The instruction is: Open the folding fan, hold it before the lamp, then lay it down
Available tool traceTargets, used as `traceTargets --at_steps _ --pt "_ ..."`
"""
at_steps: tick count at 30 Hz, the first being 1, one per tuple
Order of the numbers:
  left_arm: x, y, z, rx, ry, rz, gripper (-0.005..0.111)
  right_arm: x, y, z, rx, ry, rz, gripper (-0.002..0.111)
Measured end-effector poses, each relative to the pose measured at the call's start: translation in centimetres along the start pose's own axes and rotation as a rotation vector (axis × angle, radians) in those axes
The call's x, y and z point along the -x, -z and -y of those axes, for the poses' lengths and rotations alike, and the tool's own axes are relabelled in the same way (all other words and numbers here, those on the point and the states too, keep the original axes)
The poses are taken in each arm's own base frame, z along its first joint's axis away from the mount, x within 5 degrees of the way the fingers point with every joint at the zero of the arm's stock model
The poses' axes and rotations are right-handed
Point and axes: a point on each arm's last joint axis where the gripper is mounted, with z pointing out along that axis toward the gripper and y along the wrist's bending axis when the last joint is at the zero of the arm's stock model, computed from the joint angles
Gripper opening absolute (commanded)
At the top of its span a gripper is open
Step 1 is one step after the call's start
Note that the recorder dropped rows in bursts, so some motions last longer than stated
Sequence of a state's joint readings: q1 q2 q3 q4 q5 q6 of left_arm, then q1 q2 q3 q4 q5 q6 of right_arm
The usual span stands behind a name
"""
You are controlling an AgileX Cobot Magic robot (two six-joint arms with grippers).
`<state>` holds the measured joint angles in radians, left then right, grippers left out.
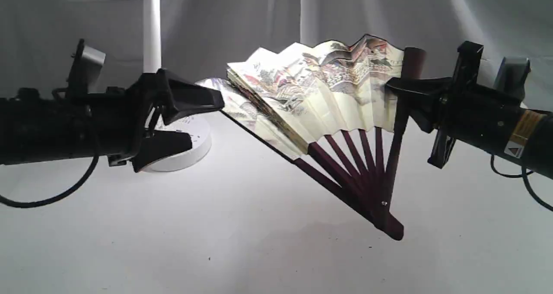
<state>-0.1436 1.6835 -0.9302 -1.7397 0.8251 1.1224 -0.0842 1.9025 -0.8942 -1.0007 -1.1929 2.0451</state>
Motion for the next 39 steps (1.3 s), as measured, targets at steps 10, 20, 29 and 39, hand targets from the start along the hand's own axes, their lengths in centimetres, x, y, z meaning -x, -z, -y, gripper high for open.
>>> traceTargets --at_steps 10,20,29,39 --pt "-0.4 -3.1 -1.1 -0.017 0.08 -0.073 0.092 -2.1 -2.1 -0.5 0.04 -0.026 -0.037 0.0" --pt "-1.7 -1.6 -0.7 0.095 -0.471 -0.289 0.092 -2.1 -2.1 -0.4 0.038 0.043 -0.024 0.0" --pt "0.8 2.1 -3.7 0.726 -0.915 -0.364 0.092 -2.3 -2.1 -0.3 0.026 0.098 -0.046 0.0" --pt "2.9 7.9 -6.1 1.518 -0.604 -0.205 0.092 -2.4 -2.1 -0.2 0.018 0.142 -0.055 0.0"
